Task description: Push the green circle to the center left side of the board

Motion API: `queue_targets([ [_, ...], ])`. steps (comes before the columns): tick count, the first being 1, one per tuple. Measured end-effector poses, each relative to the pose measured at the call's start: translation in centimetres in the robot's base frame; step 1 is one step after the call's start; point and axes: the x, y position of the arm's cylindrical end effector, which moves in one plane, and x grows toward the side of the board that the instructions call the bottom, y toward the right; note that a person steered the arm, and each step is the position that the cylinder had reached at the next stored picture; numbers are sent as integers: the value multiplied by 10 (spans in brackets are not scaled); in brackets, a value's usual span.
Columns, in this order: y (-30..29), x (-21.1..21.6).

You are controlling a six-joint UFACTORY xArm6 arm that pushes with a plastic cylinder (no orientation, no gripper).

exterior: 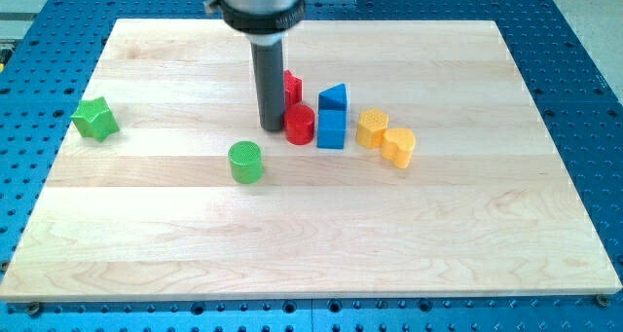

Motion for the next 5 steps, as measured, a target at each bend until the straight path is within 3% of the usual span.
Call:
queue_targets([
  [1,-12,35],
  [2,-73,36],
  [3,2,42],
  [4,-35,96],
  [5,-128,32],
])
